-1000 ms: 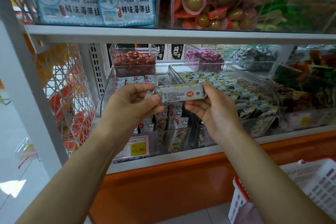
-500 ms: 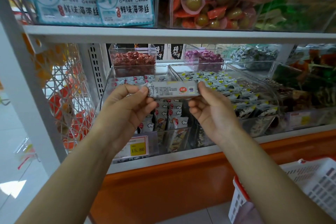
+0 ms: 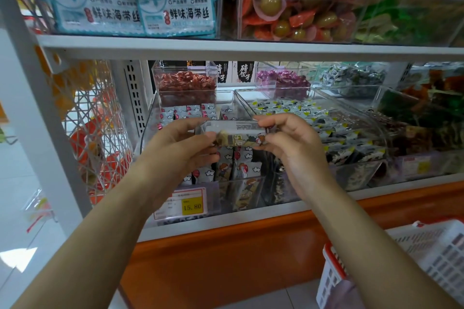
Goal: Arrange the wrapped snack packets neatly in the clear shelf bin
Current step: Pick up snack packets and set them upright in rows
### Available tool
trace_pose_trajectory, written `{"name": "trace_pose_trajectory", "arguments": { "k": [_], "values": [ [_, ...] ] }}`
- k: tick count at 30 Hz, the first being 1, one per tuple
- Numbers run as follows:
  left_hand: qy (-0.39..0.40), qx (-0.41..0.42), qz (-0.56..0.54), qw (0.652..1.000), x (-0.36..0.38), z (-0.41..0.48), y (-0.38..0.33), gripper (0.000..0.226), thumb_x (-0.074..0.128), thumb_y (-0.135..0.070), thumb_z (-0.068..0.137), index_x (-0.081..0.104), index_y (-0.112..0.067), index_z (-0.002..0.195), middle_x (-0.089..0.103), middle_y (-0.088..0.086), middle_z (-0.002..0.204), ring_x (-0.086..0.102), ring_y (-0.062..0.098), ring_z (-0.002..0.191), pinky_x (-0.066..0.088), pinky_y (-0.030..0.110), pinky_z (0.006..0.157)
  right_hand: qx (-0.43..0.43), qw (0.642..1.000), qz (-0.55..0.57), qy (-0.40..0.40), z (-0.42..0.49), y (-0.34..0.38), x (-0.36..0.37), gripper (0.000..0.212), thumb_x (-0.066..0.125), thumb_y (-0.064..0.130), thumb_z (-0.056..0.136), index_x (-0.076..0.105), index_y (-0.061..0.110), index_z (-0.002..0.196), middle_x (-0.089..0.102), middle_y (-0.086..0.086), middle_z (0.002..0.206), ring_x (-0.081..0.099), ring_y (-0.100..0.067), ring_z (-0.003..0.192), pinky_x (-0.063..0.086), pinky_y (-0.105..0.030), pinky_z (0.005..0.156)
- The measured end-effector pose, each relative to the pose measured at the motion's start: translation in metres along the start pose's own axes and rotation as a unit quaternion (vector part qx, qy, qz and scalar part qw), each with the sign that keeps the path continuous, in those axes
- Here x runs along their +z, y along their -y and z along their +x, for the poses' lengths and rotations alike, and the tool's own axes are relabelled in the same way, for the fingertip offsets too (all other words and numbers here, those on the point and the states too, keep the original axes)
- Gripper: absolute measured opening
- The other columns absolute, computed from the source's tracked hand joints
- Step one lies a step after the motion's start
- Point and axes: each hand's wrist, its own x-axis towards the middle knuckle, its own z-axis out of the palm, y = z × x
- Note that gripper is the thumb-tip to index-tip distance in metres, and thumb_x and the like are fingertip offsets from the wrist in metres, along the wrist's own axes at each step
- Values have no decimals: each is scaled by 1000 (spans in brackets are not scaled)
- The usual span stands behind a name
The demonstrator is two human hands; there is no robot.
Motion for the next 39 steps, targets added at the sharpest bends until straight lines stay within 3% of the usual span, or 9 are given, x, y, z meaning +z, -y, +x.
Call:
{"name": "trace_pose_trajectory", "arguments": {
  "k": [4, 9, 13, 18, 24, 29, 33, 36, 39],
  "values": [
    [-23, 25, 29, 999, 5, 0, 3, 21, 59, -19, 86, 59, -6, 103, 65, 13, 106, 67, 22, 94, 55, 19, 72, -26, 998, -52, -3, -2, -3, 4, 7, 65, 24, 75, 62, 29, 71, 67, 0, 91, 64, -16, 86, 54, -35, 80],
    [-11, 44, 24, 999, 5, 0, 4, 17, 60, -9, 84, 58, -11, 101, 66, 11, 105, 70, 19, 90, 54, 19, 73, -18, 997, -71, -6, 0, -7, 3, 20, 66, 29, 74, 63, 26, 93, 67, 2, 97, 64, -13, 95, 53, -31, 85],
    [13, 63, 67, 996, 4, -2, 3, 32, 63, -6, 82, 60, -21, 110, 64, 4, 110, 68, 18, 93, 54, 23, 80, 11, 1000, -13, 8, -2, -4, 3, 9, 66, 19, 81, 73, 25, 82, 68, 0, 87, 68, -16, 85, 58, -34, 71],
    [12, 77, 159, 984, 9, -5, 3, 27, 68, -9, 80, 64, -26, 101, 66, -2, 102, 66, 9, 85, 52, 12, 66, 19, 998, -14, -51, -3, -5, 6, 24, 65, 12, 84, 68, 23, 63, 66, -8, 83, 66, -28, 84, 59, -44, 66],
    [-64, 29, 142, 987, 15, -4, 4, 8, 63, -19, 85, 67, -14, 81, 67, 6, 92, 64, 30, 88, 54, 49, 85, -9, 997, -60, -44, -7, -6, 11, 23, 67, 16, 84, 68, 29, 65, 64, 10, 70, 65, -29, 83, 55, -55, 73],
    [-104, 12, 75, 992, 10, -2, 5, 17, 62, -18, 86, 65, -2, 79, 68, 5, 86, 69, 19, 76, 60, 35, 67, -10, 999, -50, 7, -8, -4, 13, 8, 66, 20, 85, 72, 25, 88, 68, 6, 88, 65, -22, 91, 55, -50, 81],
    [-110, -10, -3, 994, 8, 0, 3, 28, 57, -19, 89, 61, 8, 90, 63, 15, 100, 68, 23, 85, 58, 25, 63, -3, 996, -17, 93, -6, -2, 8, 37, 67, 14, 81, 62, 22, 117, 68, 1, 104, 69, -15, 89, 57, -31, 80],
    [-107, 66, 165, 978, 4, -1, 3, 27, 49, -32, 93, 66, -11, 98, 65, 8, 100, 66, 22, 89, 57, 28, 68, -31, 999, -16, 33, -4, 2, 6, 28, 67, 12, 83, 62, 20, 109, 64, -11, 101, 68, -12, 80, 57, -25, 68],
    [-64, 163, 519, 837, -7, 0, 8, 45, 41, -42, 94, 47, -22, 133, 53, -1, 132, 49, 18, 118, 41, 30, 95, -47, 996, -63, -40, -1, 5, 1, 13, 66, 22, 83, 61, 16, 94, 63, -8, 87, 65, -10, 72, 55, -24, 59]
  ]
}}
